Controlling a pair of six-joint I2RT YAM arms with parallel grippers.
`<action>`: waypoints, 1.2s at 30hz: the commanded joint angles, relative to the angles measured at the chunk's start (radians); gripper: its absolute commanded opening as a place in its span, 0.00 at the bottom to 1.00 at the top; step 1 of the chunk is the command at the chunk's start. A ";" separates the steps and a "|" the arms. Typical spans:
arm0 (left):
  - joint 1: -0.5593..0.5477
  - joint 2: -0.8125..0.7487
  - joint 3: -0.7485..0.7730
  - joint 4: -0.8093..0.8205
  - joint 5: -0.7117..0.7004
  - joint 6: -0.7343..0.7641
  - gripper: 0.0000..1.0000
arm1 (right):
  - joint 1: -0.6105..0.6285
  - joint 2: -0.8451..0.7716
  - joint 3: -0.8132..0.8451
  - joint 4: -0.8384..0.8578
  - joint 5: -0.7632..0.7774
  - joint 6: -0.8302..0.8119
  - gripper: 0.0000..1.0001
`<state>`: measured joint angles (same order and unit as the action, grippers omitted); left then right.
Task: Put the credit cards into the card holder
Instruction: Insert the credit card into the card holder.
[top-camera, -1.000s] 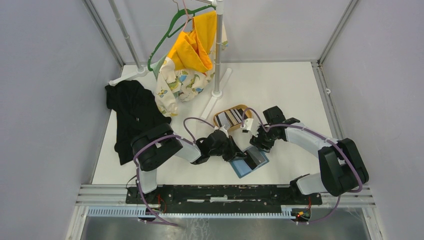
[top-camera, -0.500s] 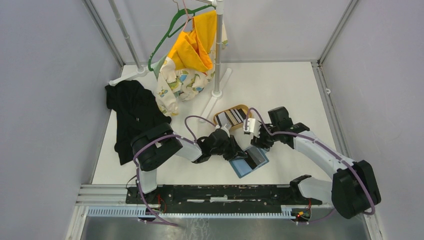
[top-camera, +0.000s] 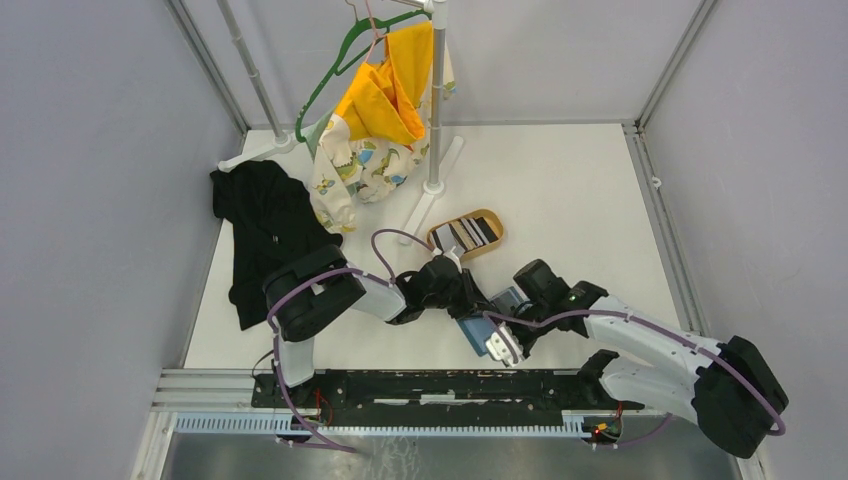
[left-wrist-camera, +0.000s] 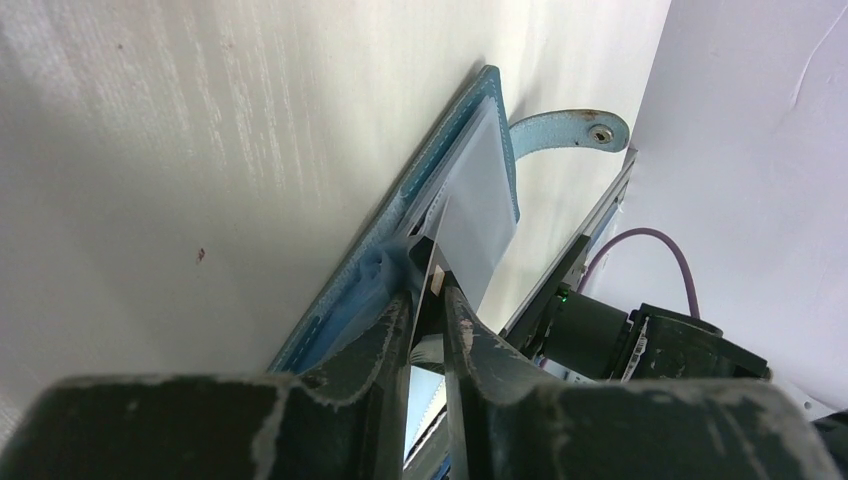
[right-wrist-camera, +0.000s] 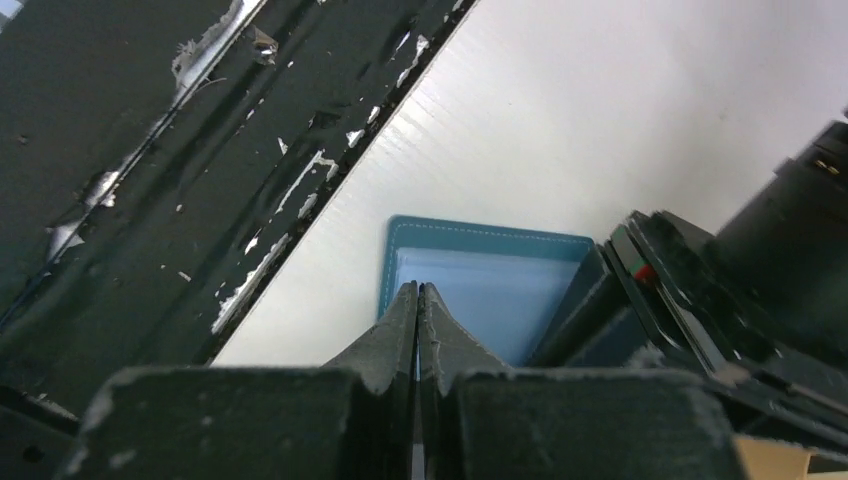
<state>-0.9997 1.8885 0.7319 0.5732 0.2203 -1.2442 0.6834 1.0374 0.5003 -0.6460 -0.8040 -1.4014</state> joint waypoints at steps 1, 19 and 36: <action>0.004 0.034 0.009 -0.080 -0.032 0.072 0.25 | 0.112 -0.009 -0.036 0.221 0.161 0.152 0.03; 0.003 0.042 0.006 -0.080 -0.027 0.074 0.27 | 0.248 0.154 0.046 0.239 0.562 0.283 0.03; 0.003 0.040 0.017 -0.109 -0.031 0.089 0.36 | 0.234 0.143 0.064 0.139 0.693 0.213 0.03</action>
<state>-0.9989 1.8961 0.7467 0.5732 0.2214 -1.2430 0.9287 1.1919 0.5274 -0.4637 -0.1734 -1.1751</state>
